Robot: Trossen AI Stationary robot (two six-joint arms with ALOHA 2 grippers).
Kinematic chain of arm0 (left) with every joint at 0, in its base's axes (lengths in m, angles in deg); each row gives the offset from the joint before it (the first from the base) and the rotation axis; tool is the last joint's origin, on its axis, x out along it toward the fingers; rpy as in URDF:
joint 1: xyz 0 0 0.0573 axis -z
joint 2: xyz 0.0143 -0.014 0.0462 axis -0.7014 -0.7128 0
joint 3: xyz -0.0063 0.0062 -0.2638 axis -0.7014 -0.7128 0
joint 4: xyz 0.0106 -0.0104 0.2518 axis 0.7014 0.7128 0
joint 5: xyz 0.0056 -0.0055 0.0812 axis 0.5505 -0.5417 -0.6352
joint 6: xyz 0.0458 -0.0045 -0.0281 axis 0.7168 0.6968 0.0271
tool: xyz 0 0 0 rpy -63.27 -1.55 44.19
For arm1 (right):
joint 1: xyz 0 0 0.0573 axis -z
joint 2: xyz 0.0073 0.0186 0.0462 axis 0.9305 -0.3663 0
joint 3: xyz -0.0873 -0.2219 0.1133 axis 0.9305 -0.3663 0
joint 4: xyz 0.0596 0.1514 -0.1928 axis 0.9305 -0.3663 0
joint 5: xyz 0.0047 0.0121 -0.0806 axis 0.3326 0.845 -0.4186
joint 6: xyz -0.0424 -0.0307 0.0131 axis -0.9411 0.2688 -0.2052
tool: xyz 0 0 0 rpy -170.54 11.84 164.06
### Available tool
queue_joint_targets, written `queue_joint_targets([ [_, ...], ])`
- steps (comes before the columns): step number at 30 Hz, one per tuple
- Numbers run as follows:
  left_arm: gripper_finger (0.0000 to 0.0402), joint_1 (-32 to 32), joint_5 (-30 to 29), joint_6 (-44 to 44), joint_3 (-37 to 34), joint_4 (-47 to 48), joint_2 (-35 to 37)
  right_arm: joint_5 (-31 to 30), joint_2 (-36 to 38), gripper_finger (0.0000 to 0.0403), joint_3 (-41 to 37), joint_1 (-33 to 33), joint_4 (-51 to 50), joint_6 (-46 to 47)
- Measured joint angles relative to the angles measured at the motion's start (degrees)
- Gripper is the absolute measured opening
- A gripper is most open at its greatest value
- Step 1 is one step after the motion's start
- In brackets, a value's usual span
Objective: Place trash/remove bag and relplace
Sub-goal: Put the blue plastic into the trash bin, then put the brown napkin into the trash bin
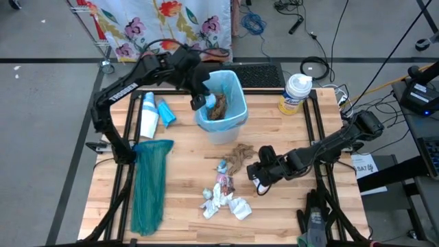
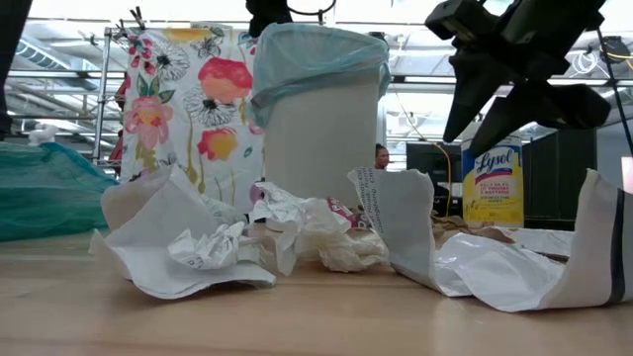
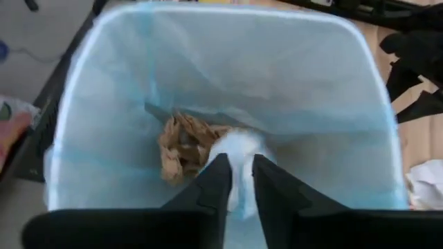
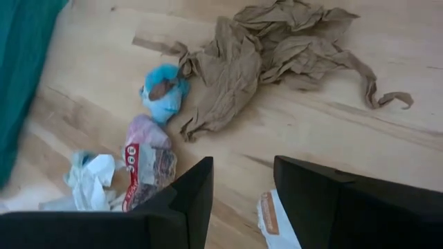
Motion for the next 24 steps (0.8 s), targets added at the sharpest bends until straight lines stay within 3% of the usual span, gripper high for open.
queue_joint_targets([
  [5,0.0123,-0.57,-0.08,3.62,0.04,-1.84,0.01,-0.07,0.00,0.0144,0.00,0.19,-0.01,-0.08],
  [10,0.0135,-0.37,-0.40,5.07,0.04,1.79,2.16,0.03,0.00,0.0144,0.00,1.07,0.63,-3.61],
  [14,0.0136,0.07,5.60,4.96,-1.91,7.66,5.73,0.56,0.00,0.0144,0.00,3.32,3.53,-13.10],
  [20,0.0137,2.12,8.29,-2.05,-15.60,3.97,16.60,10.99,0.00,0.0144,0.00,9.44,7.02,-30.42],
  [24,0.0137,3.95,5.26,-12.17,-28.24,-1.81,26.05,17.41,0.00,0.0144,0.00,14.02,6.70,-34.85],
])
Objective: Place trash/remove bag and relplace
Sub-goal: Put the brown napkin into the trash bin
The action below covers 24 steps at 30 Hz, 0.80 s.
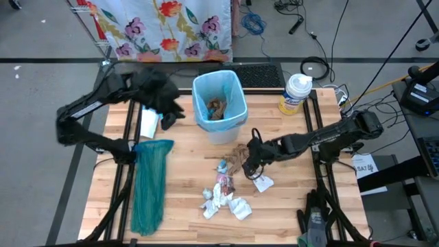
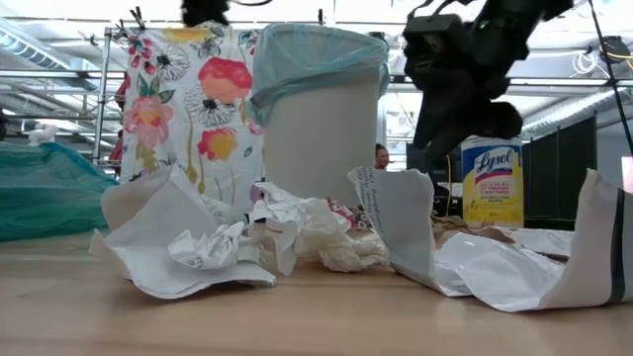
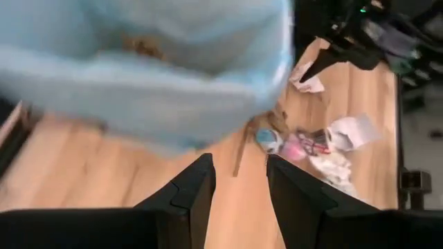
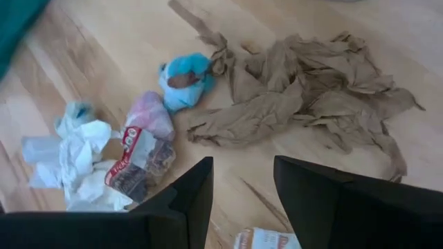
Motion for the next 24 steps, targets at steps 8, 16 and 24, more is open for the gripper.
queue_joint_targets([
  [8,0.0137,6.09,-10.50,-22.24,-20.51,-0.87,15.53,4.10,-2.35,0.0144,0.00,6.12,0.16,-4.52],
  [16,0.0137,14.63,-18.31,-41.80,-33.97,-2.53,23.79,5.07,-8.60,0.0144,-0.02,8.01,3.44,-8.82],
  [24,0.0137,20.85,-20.11,-53.27,-39.88,-3.28,25.78,5.07,-17.78,0.0137,0.02,10.31,12.78,-10.17],
])
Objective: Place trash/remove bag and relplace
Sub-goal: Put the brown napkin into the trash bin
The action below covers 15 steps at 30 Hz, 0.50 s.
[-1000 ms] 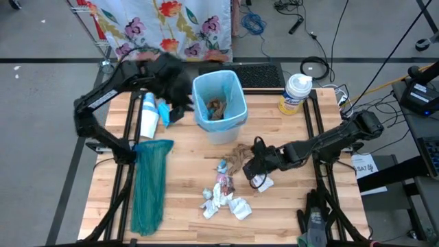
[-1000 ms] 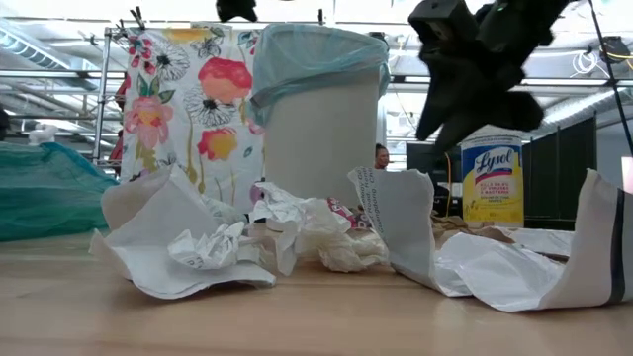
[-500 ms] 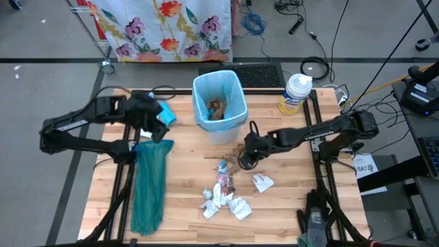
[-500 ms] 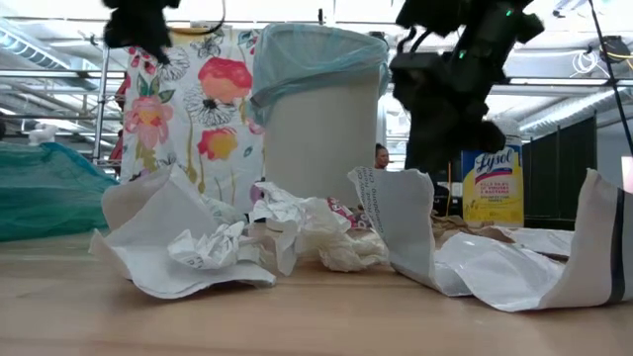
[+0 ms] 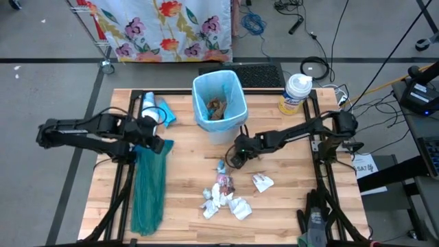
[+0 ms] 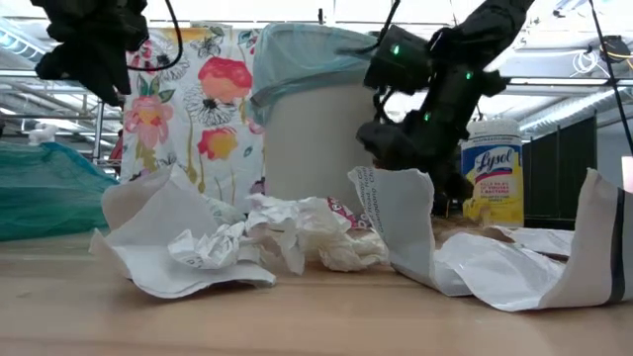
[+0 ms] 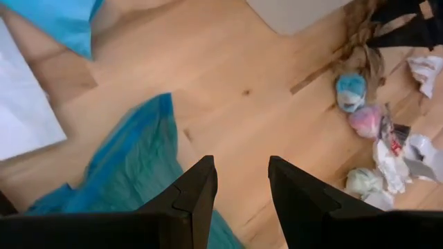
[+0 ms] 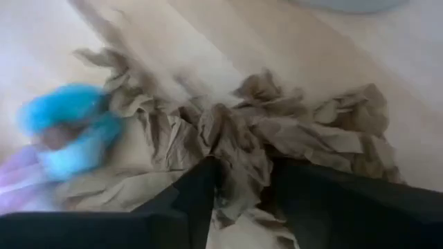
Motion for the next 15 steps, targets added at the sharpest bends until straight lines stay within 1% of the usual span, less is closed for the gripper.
queue_joint_targets([
  [2,0.0137,1.17,-0.63,-0.56,0.00,-0.23,0.00,0.90,-1.40,0.0114,0.25,0.19,0.07,-0.36],
  [4,0.0137,2.09,-1.45,-0.66,0.00,-0.83,0.00,1.10,-1.93,0.0070,0.24,-0.37,0.13,-1.75],
  [5,0.0137,2.39,-1.87,-0.64,0.00,-1.50,0.00,0.92,-1.44,0.0042,0.22,-0.84,0.10,-2.09],
  [6,0.0137,2.68,-2.30,-0.64,0.00,-2.18,0.00,1.09,-0.91,0.0022,0.22,-1.30,0.02,-2.51],
  [7,0.0137,2.85,-2.43,-0.64,0.00,-2.78,0.00,1.31,-0.21,0.0013,0.07,-1.79,-0.35,-2.64],
  [10,0.0137,3.11,-2.64,-0.14,0.00,-5.07,-0.87,0.50,4.03,0.0013,-0.26,-2.88,-4.80,-0.12],
  [15,0.0137,3.11,-4.03,4.18,0.00,-9.07,-3.48,-1.50,13.53,0.0003,-0.10,-4.91,-14.31,3.52],
])
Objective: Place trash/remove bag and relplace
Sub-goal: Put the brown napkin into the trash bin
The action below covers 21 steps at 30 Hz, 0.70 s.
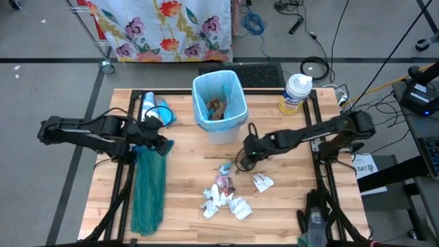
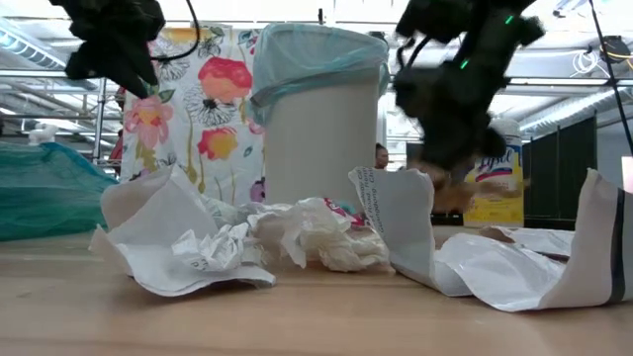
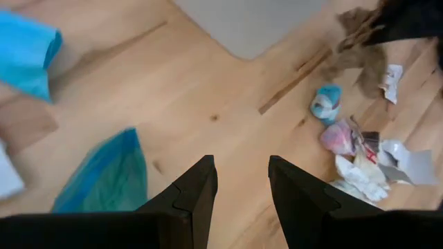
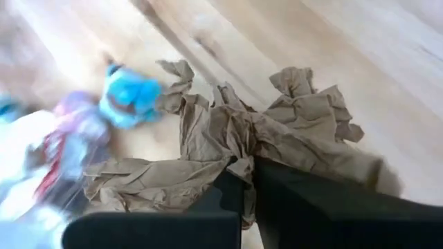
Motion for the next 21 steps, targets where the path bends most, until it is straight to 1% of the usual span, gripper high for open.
queue_joint_targets([
  [7,0.0137,0.00,-0.53,3.16,0.02,-3.58,-4.61,-0.39,12.63,0.0002,0.00,-3.52,-11.29,7.15],
  [11,0.0137,0.00,-0.50,4.21,0.02,-4.40,-7.15,-3.43,17.98,0.0001,2.35,-5.60,-20.55,10.61],
  [14,0.0137,-0.19,0.84,4.84,0.02,-4.51,-8.63,-7.22,19.78,0.0001,8.04,-6.90,-31.59,12.11],
  [17,0.0137,-0.51,1.62,6.35,0.02,-4.53,-9.17,-9.96,19.90,0.0000,16.18,-7.23,-42.09,12.27],
  [21,0.0137,-0.66,1.63,8.16,0.02,-4.86,-9.24,-14.39,19.01,0.0000,28.27,-6.82,-49.78,10.08],
])
